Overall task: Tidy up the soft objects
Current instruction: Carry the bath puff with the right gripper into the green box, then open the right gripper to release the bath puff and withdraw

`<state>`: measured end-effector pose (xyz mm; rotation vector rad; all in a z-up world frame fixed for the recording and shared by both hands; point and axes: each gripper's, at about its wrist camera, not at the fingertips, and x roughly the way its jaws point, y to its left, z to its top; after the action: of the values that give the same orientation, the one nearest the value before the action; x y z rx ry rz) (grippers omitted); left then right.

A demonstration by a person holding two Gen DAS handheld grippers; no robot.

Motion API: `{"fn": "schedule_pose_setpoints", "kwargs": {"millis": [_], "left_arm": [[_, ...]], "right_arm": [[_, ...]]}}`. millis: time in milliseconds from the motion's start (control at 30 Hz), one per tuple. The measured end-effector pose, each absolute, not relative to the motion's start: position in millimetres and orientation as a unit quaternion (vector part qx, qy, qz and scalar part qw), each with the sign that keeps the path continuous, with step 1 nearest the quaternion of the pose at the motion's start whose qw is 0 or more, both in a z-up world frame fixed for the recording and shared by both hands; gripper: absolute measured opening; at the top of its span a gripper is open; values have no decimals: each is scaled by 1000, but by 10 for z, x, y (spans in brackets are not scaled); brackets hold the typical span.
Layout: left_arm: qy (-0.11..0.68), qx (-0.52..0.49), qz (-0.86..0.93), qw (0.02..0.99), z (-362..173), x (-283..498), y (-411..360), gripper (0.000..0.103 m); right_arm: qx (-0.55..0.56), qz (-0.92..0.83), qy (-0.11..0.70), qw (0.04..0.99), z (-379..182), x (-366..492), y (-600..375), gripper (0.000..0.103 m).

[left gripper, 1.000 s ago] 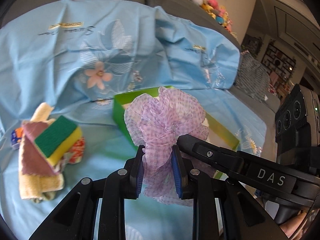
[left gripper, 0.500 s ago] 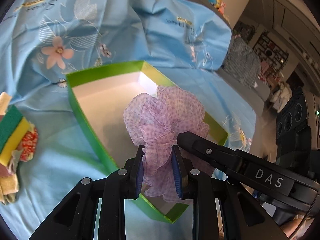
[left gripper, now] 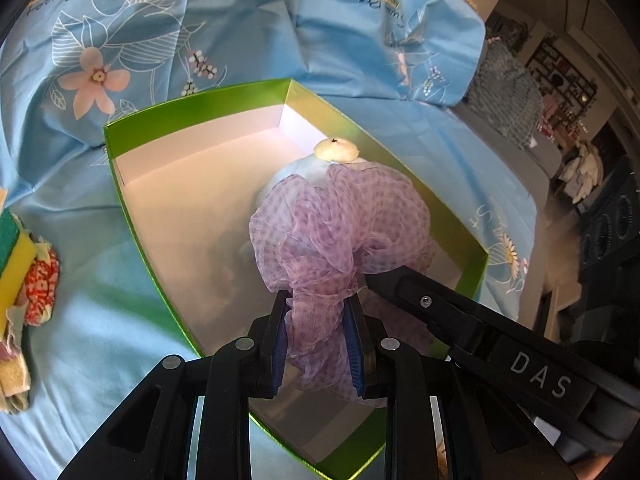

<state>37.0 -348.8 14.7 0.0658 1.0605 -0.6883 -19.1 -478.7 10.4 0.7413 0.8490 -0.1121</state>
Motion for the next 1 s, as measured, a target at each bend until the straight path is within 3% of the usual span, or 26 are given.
{"fn": "schedule_pose_setpoints", "kwargs": {"millis": [567,633,700,767,1000], "left_arm": [[498,54,-302,811,125,406,-3611,26],[504,42,-306,806,150,391,-3568,29],[508,25,-308,804,184,383,-3505,37],[504,15,-306,807,235,351,-3423,41],[478,-30,-311,821,468,216,-3001,53]], "right_arm": [[328,-106,401,849,122,-191,-4858,20],[322,-107,398,852,150,-208,-4833,28],[312,-111,389,859,198,-238,-4789,53],[307,-115,374,868,256,-282,-4768,72],[298,-102,317,894,460,-396,-4627,95]]}}
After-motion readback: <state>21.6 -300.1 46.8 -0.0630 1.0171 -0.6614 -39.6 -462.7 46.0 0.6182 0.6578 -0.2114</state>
